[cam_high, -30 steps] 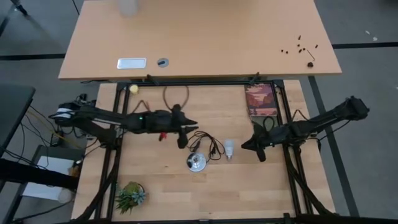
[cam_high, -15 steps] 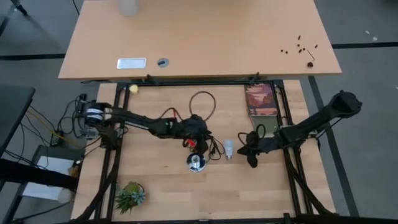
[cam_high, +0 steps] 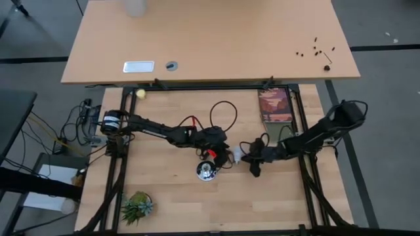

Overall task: Screw lightbulb
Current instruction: Insert the lightbulb into the silver lamp

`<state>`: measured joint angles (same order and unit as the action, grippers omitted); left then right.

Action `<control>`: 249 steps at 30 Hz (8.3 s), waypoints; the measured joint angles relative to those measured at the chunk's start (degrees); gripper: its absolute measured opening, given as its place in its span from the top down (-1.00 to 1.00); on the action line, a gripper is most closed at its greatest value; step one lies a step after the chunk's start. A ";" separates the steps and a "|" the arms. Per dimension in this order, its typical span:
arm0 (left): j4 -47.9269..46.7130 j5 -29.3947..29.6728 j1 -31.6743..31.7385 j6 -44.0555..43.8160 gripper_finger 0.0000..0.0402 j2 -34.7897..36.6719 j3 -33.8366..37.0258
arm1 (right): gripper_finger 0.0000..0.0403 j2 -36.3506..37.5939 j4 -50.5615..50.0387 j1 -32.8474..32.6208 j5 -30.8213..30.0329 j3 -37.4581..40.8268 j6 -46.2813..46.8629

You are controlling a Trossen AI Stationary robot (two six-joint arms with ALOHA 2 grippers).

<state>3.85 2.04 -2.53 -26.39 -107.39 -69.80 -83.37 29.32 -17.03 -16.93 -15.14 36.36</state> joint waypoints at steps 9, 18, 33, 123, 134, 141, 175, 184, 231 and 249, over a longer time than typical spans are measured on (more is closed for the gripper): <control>-3.31 0.96 1.79 1.20 0.03 -0.04 0.33 | 0.78 -9.20 0.28 5.59 0.07 -9.86 -9.49; -11.88 1.15 4.22 -11.50 0.03 -1.47 0.41 | 0.78 -13.08 0.64 7.94 0.59 -14.00 -9.55; -10.02 4.22 4.61 -11.31 0.03 -1.75 0.33 | 0.78 -14.12 0.54 11.22 2.50 -17.72 -15.26; -20.50 17.19 4.83 64.92 -0.54 -1.73 -3.35 | 0.84 -9.29 -9.76 20.53 15.24 -17.61 -23.32; -21.48 11.42 5.08 60.32 -0.54 -1.74 -1.93 | 0.85 -9.29 -11.07 20.56 15.60 -17.61 -14.01; -22.44 16.83 3.43 58.53 -0.54 -1.75 -1.92 | 0.89 -9.29 -12.43 19.76 11.02 -17.61 -9.50; -24.95 10.35 5.90 46.68 -0.54 2.93 -1.90 | 0.88 -2.07 -39.46 24.12 14.73 -30.37 -23.26; -26.46 9.96 5.91 43.75 -0.54 7.59 -1.90 | 0.88 5.12 -48.58 24.21 14.20 -31.39 -23.96; 5.38 7.79 14.27 39.99 -0.54 22.31 27.07 | 0.86 -9.11 -44.51 31.18 18.26 -35.73 -29.06; 4.62 -1.48 12.78 41.57 -0.54 16.59 26.89 | 0.87 -19.69 -23.69 31.24 29.56 -35.71 -30.75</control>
<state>8.46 0.57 10.25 15.17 -90.80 -42.91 -103.07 5.63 14.22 12.64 -50.85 5.61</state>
